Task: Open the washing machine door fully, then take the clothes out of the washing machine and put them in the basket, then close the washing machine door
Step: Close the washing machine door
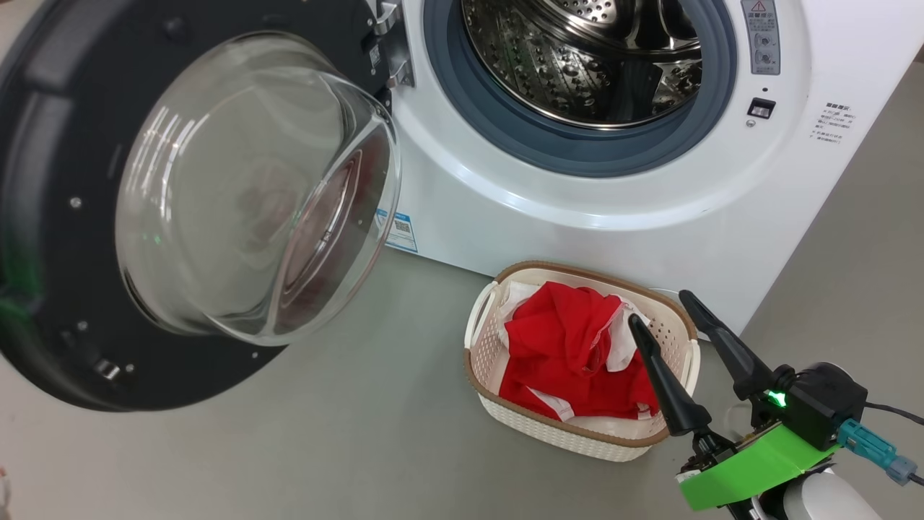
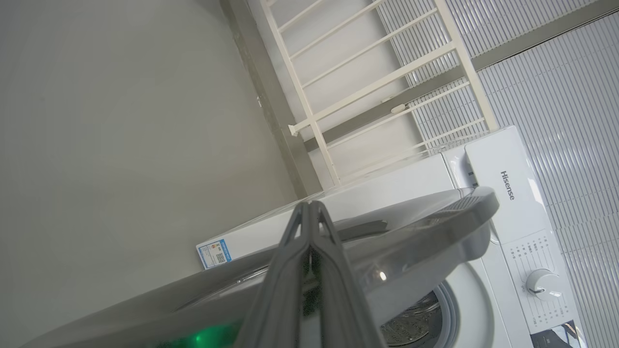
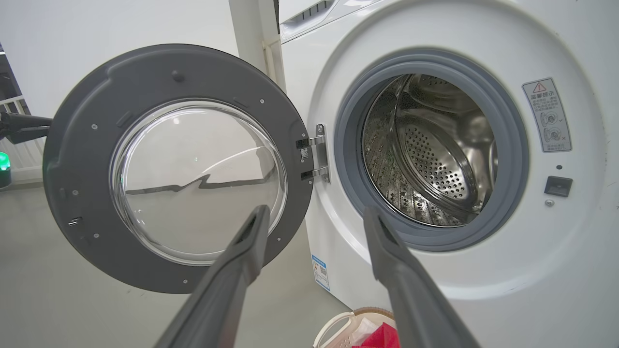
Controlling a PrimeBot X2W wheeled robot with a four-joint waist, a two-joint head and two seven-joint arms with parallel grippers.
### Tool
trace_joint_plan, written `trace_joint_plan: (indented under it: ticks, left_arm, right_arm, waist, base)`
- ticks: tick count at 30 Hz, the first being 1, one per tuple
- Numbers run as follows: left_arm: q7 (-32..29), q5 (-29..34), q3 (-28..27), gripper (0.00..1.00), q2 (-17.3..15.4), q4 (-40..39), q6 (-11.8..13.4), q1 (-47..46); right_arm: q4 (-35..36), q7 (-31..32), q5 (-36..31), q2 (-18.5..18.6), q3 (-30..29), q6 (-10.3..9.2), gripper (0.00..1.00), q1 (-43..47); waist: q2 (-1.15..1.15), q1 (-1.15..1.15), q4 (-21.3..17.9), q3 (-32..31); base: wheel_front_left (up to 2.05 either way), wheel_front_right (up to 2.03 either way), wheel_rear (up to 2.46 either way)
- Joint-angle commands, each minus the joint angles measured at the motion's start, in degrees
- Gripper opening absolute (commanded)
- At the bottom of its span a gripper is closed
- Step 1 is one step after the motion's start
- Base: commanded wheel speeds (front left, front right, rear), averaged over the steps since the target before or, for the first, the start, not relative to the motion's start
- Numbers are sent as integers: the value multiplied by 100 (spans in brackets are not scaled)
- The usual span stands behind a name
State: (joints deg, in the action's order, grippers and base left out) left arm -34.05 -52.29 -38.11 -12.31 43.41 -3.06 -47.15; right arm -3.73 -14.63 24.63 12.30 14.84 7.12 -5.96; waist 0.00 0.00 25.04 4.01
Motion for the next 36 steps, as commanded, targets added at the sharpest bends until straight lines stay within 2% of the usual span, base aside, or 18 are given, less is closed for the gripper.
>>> trace_joint_plan:
  ticks: [1, 8, 17, 23, 28, 36]
  left_arm:
    - [-177, -82, 7, 0, -12, -147, -21, 146]
    - [-598, -389, -54, 0, 418, -917, 99, 445]
    - [-1049, -762, -4, 0, 844, -2153, 477, 900]
    - [-1214, -1083, 167, 0, 931, -2893, 859, 1210]
    - [-1200, -1586, 449, 0, 941, -3276, 1154, 1474]
    - [-878, -2261, 1019, 0, 942, -3755, 1410, 1880]
  right_arm:
    - [159, -37, -1, 18, 77, 36, 100, -30]
    - [125, -37, -103, 5, 93, 36, 100, 23]
    - [91, -37, -206, -35, 158, 36, 100, -29]
    - [75, -37, -235, -24, 155, 36, 100, -54]
    - [74, -37, -254, -32, 159, 36, 100, -91]
    - [90, -37, -265, -54, 137, 36, 100, -119]
  waist:
    - [0, 0, -2, -9]
    - [0, 0, -31, -31]
    - [0, 0, -103, 25]
    - [0, 0, -170, 60]
    - [0, 0, -245, 93]
    - [0, 0, -379, 143]
  base:
    - [0, 0, 0]
    - [0, 0, 0]
    - [0, 0, 0]
    - [0, 0, 0]
    - [0, 0, 0]
    - [0, 0, 0]
